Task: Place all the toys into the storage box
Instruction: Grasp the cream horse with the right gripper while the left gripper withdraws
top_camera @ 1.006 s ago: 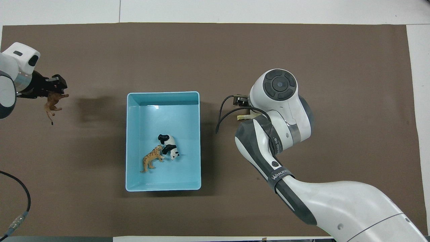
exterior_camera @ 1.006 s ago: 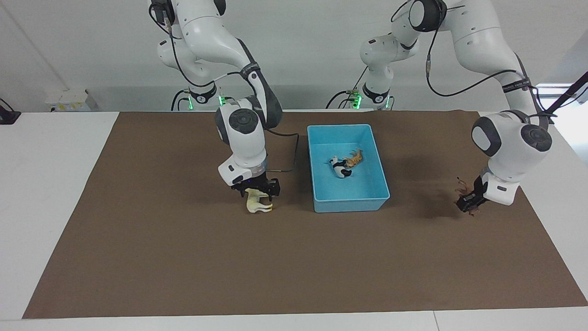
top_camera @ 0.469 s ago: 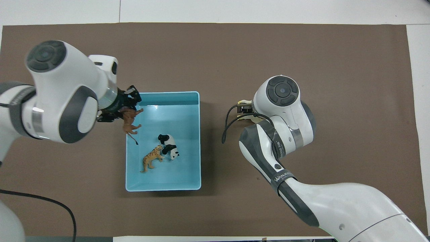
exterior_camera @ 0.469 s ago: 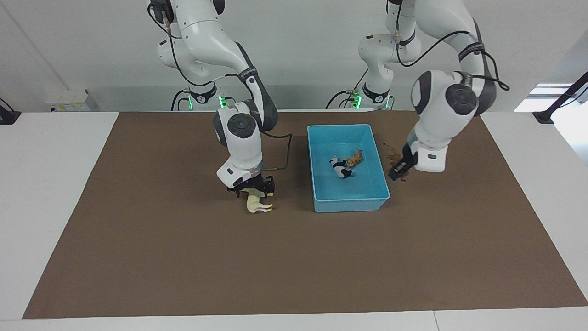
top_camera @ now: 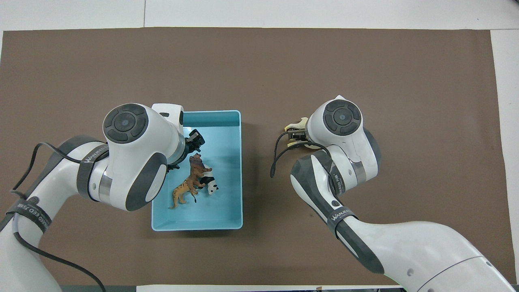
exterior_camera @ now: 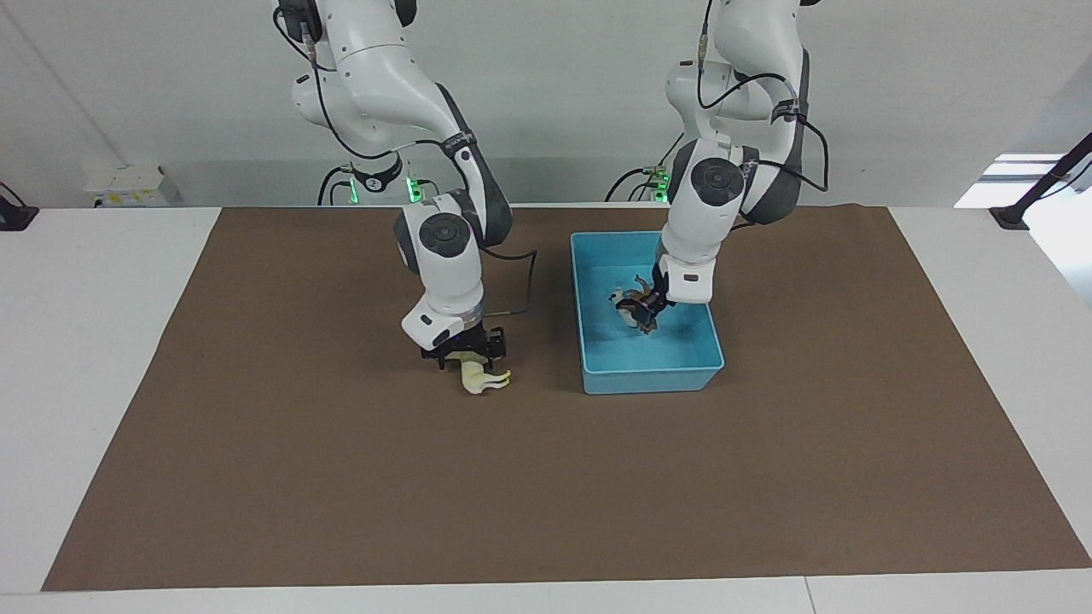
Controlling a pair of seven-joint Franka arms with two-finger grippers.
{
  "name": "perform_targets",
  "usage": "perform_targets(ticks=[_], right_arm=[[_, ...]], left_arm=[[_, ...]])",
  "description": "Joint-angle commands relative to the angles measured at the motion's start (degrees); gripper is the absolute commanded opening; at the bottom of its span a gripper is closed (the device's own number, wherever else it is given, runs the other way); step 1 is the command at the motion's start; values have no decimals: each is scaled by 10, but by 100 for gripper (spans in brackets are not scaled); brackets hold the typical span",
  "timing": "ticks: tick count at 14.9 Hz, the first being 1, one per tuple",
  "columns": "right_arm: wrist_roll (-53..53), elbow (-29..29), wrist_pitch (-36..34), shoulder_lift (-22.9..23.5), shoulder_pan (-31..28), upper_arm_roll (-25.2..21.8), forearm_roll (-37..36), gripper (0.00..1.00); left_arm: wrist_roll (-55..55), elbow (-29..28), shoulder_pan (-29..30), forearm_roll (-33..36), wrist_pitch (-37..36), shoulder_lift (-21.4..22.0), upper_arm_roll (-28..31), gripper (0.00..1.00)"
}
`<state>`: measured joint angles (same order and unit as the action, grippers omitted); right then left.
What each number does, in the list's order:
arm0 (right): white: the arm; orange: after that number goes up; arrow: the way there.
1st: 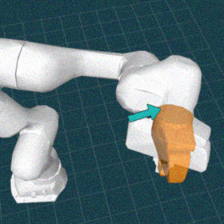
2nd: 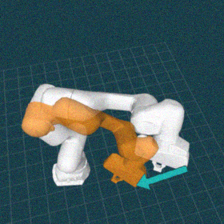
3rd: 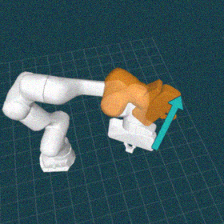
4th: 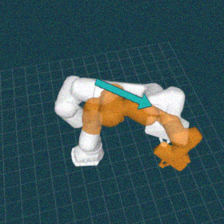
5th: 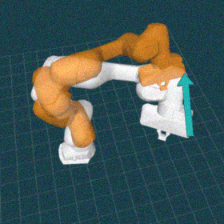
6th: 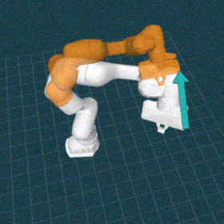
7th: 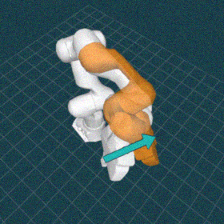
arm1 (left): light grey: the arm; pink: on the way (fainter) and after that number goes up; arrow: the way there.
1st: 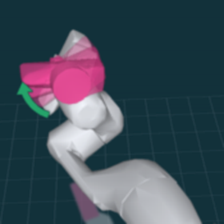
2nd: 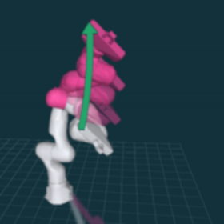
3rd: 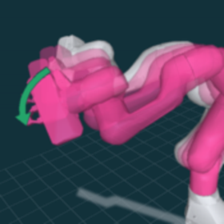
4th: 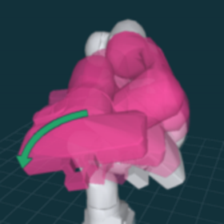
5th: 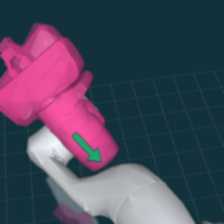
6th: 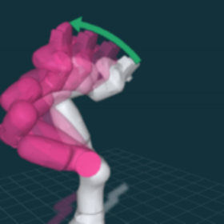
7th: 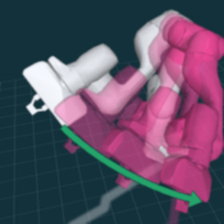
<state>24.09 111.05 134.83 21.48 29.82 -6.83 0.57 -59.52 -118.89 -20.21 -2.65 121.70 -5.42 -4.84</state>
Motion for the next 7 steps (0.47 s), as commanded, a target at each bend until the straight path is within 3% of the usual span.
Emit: perform_targets(ticks=[1, 2, 7], right_arm=[[-12, 17, 11, -14, -7, 5, -10, 19], [-12, 17, 11, -14, -7, 5, -10, 0], [-10, -9, -19, -14, -3, 5, -14, 0]], left_arm=[[16, 17, 14, -8, -57, 37, 5, 100], [47, 39, 34, -8, -82, 43, 5, 100], [243, 126, 128, -2, -201, 56, 6, 100]])
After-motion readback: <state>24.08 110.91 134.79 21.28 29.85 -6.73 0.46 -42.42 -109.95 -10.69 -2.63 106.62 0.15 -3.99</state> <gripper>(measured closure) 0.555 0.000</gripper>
